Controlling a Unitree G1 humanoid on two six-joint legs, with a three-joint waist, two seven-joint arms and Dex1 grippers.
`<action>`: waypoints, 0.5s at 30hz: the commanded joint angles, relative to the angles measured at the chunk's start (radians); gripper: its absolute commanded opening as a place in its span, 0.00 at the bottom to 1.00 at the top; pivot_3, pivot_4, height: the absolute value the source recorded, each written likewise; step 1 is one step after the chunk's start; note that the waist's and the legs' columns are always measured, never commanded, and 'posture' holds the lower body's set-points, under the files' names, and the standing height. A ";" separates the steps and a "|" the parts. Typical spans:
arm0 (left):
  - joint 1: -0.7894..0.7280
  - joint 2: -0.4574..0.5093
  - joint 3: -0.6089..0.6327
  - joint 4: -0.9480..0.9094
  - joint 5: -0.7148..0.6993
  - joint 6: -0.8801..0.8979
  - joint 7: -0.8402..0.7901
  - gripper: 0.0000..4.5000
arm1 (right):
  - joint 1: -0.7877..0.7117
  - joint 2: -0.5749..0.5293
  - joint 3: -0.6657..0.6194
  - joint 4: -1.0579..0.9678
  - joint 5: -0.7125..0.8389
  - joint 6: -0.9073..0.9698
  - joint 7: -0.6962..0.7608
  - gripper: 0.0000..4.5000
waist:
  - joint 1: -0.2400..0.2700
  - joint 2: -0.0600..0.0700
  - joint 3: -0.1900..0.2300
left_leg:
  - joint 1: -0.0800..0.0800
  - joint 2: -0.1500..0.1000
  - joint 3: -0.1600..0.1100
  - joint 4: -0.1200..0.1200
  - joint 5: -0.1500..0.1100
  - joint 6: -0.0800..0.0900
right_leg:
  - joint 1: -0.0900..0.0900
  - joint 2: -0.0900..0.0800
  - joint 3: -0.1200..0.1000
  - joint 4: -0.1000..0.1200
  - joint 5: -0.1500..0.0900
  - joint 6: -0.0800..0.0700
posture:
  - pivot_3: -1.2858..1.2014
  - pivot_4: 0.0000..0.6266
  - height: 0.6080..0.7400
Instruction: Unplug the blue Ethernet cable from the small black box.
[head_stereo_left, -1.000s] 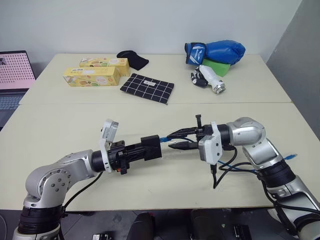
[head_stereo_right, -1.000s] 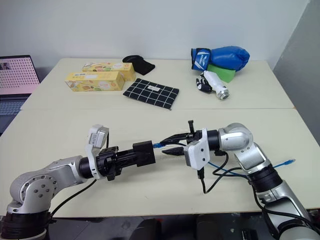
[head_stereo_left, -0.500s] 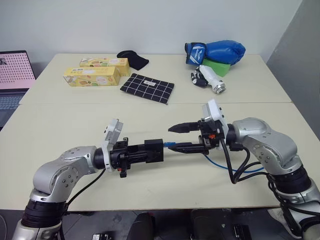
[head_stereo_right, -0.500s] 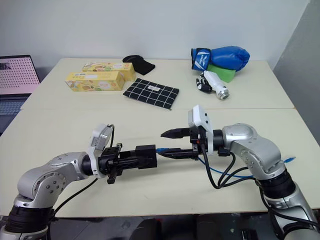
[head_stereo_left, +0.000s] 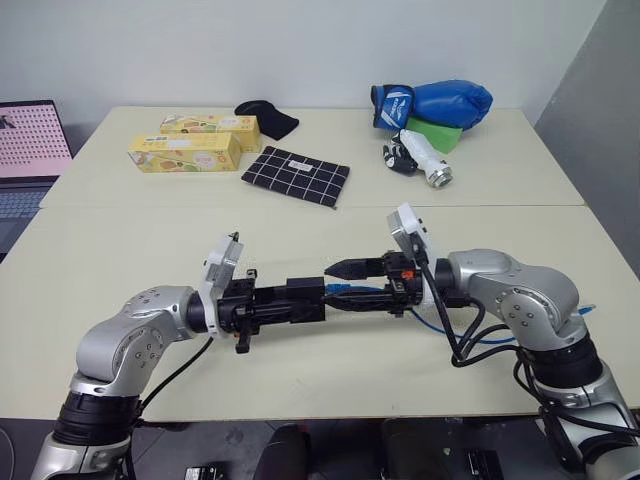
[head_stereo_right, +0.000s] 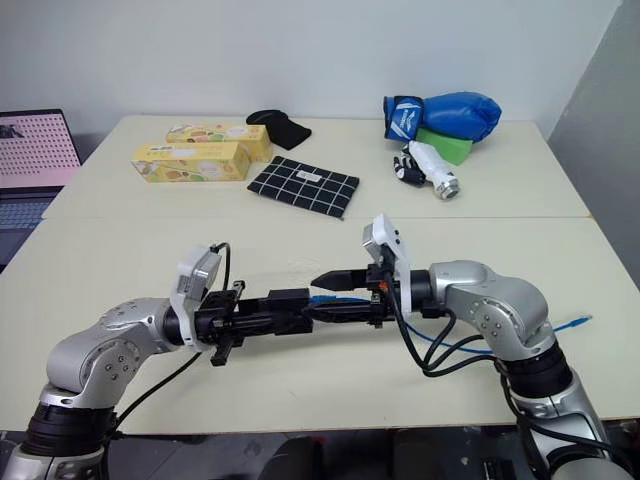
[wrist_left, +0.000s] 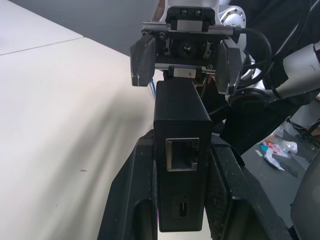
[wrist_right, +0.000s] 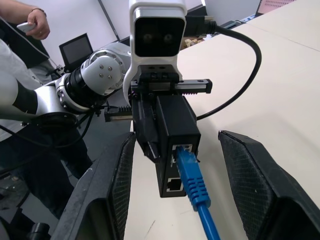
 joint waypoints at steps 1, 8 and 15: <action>-0.005 -0.001 0.010 0.001 0.002 -0.017 -0.013 0.18 | -0.012 0.004 -0.010 -0.010 -0.010 -0.010 0.005 0.62 | 0.000 0.000 0.000 | 0.000 0.000 0.000 0.000 0.000 0.000 | 0.000 0.000 0.000 0.000 0.000 0.000 | 0.52 0.24 1.00; 0.003 0.000 0.015 0.009 0.008 -0.025 -0.019 0.18 | -0.004 -0.008 0.007 -0.013 -0.036 -0.017 0.029 0.62 | 0.000 0.000 0.000 | 0.000 0.000 0.000 0.000 0.000 0.000 | 0.000 0.000 0.000 0.000 0.000 0.000 | 0.52 0.24 1.00; 0.005 -0.004 0.013 0.012 0.013 -0.030 -0.022 0.18 | -0.006 0.001 0.013 -0.005 -0.058 -0.010 0.022 0.62 | 0.000 0.000 0.000 | 0.000 0.000 0.000 0.000 0.000 0.000 | 0.000 0.000 0.000 0.000 0.000 0.000 | 0.52 0.24 1.00</action>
